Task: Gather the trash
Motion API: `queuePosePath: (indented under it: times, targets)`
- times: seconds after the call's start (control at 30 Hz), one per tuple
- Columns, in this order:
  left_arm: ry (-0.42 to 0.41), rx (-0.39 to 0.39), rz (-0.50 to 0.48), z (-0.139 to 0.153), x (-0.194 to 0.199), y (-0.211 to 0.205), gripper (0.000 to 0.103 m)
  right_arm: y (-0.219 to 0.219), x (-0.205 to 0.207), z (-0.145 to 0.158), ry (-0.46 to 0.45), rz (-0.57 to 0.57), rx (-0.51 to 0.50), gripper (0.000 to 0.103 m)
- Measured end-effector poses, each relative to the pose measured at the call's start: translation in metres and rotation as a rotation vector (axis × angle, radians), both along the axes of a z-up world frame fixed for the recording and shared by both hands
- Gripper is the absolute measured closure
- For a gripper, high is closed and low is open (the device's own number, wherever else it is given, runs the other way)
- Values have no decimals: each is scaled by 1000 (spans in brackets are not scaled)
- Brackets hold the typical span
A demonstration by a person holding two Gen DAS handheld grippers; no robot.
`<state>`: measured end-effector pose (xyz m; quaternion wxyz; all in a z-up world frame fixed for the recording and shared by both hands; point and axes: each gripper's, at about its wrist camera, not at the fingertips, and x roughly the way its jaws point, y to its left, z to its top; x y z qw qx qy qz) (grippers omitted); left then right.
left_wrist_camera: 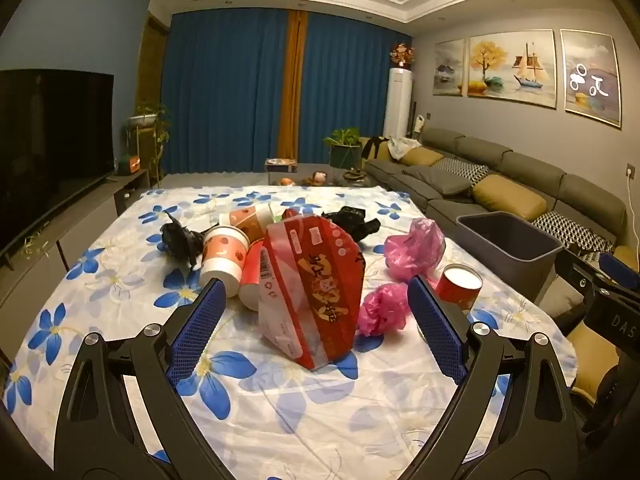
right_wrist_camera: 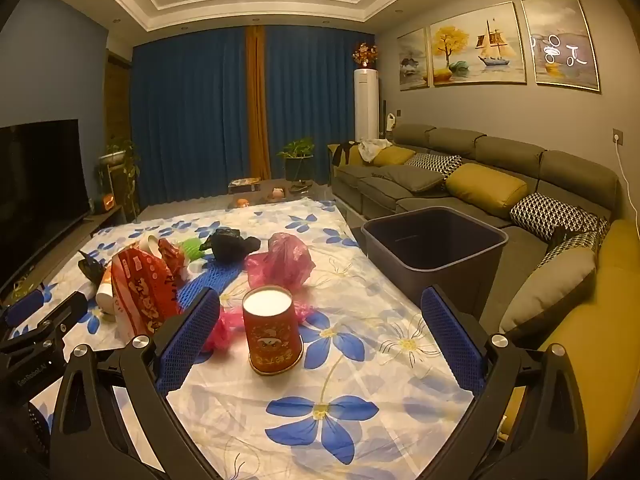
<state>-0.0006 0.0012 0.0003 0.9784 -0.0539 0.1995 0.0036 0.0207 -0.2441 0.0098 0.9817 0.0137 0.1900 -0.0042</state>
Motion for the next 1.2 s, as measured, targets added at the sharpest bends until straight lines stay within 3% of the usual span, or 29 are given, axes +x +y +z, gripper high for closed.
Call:
queuePosePath:
  times: [0.43, 1.2]
  targets:
    - [-18, 47, -5, 2, -3, -7, 13, -1, -1, 1, -11, -10, -11, 5]
    - [-29, 45, 8, 6, -3, -7, 13, -1, -1, -2, -17, -19, -12, 5]
